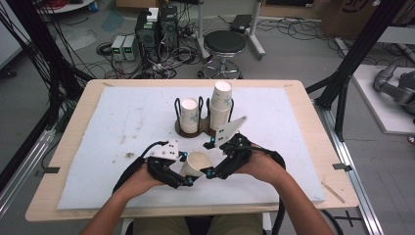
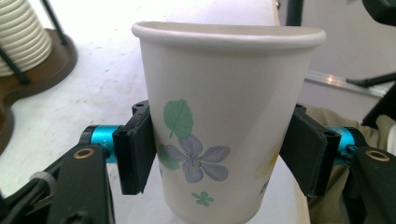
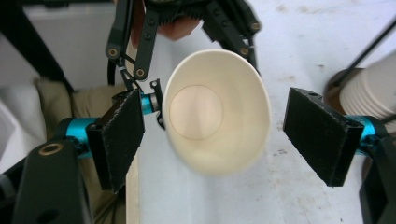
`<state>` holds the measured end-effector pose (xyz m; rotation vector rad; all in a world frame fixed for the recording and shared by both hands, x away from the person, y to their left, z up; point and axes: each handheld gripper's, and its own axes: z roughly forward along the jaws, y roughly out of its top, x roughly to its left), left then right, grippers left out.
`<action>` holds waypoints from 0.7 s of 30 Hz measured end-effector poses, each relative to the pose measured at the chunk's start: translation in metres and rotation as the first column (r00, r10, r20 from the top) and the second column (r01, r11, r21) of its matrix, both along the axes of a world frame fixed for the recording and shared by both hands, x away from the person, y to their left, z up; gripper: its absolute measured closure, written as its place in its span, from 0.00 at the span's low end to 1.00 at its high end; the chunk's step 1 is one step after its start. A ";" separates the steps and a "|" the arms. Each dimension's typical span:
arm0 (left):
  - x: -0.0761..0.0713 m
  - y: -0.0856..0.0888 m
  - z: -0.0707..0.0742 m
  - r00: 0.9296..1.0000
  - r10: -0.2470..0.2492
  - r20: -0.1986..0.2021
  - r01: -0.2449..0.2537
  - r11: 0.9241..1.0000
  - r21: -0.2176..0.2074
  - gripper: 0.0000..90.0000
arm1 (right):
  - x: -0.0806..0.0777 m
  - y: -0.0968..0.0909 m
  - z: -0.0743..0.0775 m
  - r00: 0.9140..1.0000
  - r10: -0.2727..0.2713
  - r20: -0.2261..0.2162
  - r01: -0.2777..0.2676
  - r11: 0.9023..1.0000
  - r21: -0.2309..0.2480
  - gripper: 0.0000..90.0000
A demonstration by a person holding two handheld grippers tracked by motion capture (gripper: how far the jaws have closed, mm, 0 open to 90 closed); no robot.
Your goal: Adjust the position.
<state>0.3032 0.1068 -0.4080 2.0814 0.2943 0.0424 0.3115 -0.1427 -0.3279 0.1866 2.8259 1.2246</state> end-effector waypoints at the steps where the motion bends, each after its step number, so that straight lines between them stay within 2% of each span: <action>1: 0.000 0.003 -0.001 1.000 0.006 -0.004 -0.006 1.000 -0.012 0.36 | 0.000 -0.004 0.000 1.000 -0.012 -0.002 0.012 1.000 0.016 0.23; 3: 0.001 0.008 -0.003 1.000 0.030 -0.007 -0.030 0.999 -0.034 0.36 | 0.000 -0.015 -0.003 0.999 -0.048 -0.005 0.048 0.997 0.057 0.23; 5: 0.002 0.014 -0.003 0.999 0.052 0.000 -0.051 0.997 -0.055 0.36 | -0.001 -0.027 -0.007 0.996 -0.092 -0.017 0.093 0.989 0.114 0.23; 7: 0.003 0.020 -0.002 0.997 0.082 0.004 -0.081 0.994 -0.077 0.36 | -0.002 -0.036 -0.011 0.991 -0.130 -0.031 0.133 0.978 0.162 0.23; 9: 0.004 0.027 -0.002 0.993 0.119 0.007 -0.118 0.987 -0.107 0.35 | -0.003 -0.048 -0.017 0.982 -0.182 -0.046 0.188 0.958 0.216 0.23; 12: 0.004 0.035 -0.001 0.988 0.151 0.015 -0.147 0.980 -0.133 0.35 | -0.004 -0.063 -0.024 0.964 -0.263 -0.043 0.265 0.931 0.249 0.23; 14: 0.005 0.041 -0.001 0.985 0.173 0.025 -0.167 0.975 -0.146 0.35 | -0.006 -0.074 -0.029 0.945 -0.324 -0.037 0.322 0.909 0.266 0.23; 15: 0.005 0.045 -0.002 0.982 0.187 0.029 -0.181 0.971 -0.157 0.35 | -0.006 -0.077 -0.031 0.940 -0.339 -0.037 0.336 0.903 0.270 0.23; 16: 0.005 0.047 -0.002 0.980 0.196 0.031 -0.188 0.969 -0.162 0.35 | -0.007 -0.084 -0.035 0.924 -0.380 -0.027 0.373 0.887 0.271 0.23; 17: 0.005 0.050 -0.002 0.978 0.208 0.033 -0.199 0.965 -0.171 0.35 | -0.007 -0.084 -0.035 0.924 -0.380 -0.027 0.373 0.887 0.271 0.23; 18: 0.005 0.052 -0.002 0.975 0.219 0.032 -0.210 0.961 -0.181 0.35 | -0.009 -0.090 -0.039 0.909 -0.416 -0.020 0.405 0.874 0.269 0.23; 19: 0.005 0.054 -0.001 0.973 0.229 0.037 -0.218 0.957 -0.190 0.35 | -0.009 -0.090 -0.039 0.909 -0.416 -0.020 0.405 0.874 0.269 0.23; 20: 0.005 0.057 -0.001 0.970 0.240 0.043 -0.227 0.954 -0.194 0.35 | -0.009 -0.092 -0.041 0.904 -0.428 -0.004 0.413 0.871 0.268 0.23; 21: 0.005 0.059 -0.001 0.968 0.247 0.045 -0.233 0.951 -0.203 0.35 | -0.010 -0.096 -0.044 0.887 -0.462 0.016 0.442 0.859 0.259 0.23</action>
